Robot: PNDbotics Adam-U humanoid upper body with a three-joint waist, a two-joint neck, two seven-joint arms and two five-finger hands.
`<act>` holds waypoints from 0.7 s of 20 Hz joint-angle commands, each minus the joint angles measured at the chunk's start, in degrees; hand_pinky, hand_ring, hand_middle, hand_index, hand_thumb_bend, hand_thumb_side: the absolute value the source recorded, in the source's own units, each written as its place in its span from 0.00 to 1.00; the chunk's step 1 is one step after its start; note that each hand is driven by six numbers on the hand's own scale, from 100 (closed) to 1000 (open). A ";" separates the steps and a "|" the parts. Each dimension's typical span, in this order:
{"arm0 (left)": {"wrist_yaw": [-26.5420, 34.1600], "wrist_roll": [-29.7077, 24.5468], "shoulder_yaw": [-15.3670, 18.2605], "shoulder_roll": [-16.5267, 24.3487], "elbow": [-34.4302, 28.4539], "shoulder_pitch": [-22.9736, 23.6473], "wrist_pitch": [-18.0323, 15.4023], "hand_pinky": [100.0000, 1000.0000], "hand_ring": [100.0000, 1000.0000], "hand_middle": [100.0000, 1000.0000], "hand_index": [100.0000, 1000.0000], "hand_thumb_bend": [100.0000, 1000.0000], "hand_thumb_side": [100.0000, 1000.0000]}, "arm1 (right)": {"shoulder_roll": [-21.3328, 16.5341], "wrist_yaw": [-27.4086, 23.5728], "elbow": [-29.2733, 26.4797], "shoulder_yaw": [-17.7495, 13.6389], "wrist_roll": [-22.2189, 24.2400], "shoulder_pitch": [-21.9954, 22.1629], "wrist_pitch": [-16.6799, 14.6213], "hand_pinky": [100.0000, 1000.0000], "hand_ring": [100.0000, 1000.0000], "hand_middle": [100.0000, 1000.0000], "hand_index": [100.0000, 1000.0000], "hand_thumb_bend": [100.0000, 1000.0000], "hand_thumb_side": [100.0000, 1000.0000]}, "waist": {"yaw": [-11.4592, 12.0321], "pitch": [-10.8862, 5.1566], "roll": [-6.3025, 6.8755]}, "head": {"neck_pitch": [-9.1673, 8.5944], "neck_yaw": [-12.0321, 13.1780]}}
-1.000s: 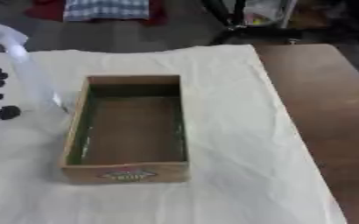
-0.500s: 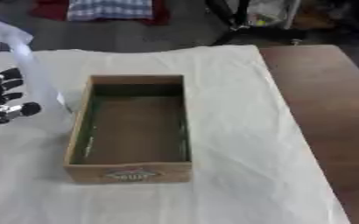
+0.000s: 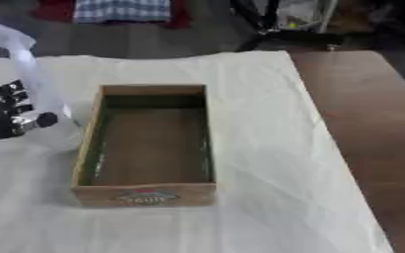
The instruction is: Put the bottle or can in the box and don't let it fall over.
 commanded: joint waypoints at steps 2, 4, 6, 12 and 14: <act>-1.44 0.88 1.03 -0.26 0.73 -1.99 -0.67 0.95 1.00 1.00 0.81 0.92 0.21 | -0.97 -0.31 -0.68 -0.17 0.33 -0.59 -0.06 0.92 1.00 1.00 0.87 0.00 0.65 | -0.17 -0.58 -0.07 | -0.52 -0.19; -1.70 1.29 1.18 -0.84 1.30 -2.67 -0.89 0.95 1.00 1.00 0.81 0.92 0.21 | -0.93 -0.32 -0.68 -0.14 0.38 -0.65 -0.06 0.92 1.00 1.00 0.87 0.00 0.65 | -0.23 -0.51 -0.12 | -0.65 -0.08; -1.76 1.58 1.29 -1.51 1.85 -3.47 -0.92 0.94 1.00 1.00 0.80 0.92 0.19 | -0.84 -0.34 -0.68 -0.16 0.41 -0.71 -0.04 0.92 1.00 1.00 0.87 0.00 0.65 | -0.31 -0.42 -0.19 | -0.69 0.05; -1.83 2.40 1.67 -3.23 3.29 -5.16 -0.48 0.93 1.00 1.00 0.78 0.91 0.16 | -0.61 -0.51 -0.68 -0.15 0.48 -0.95 0.00 0.92 1.00 1.00 0.87 0.00 0.65 | -0.56 -0.16 -0.34 | -0.60 0.69; -2.18 2.70 1.80 -3.64 3.70 -5.54 -0.58 0.93 1.00 1.00 0.78 0.91 0.15 | -0.57 -0.57 -0.68 -0.14 0.51 -1.02 -0.04 0.92 1.00 1.00 0.87 0.00 0.65 | -0.64 -0.11 -0.36 | -0.64 0.75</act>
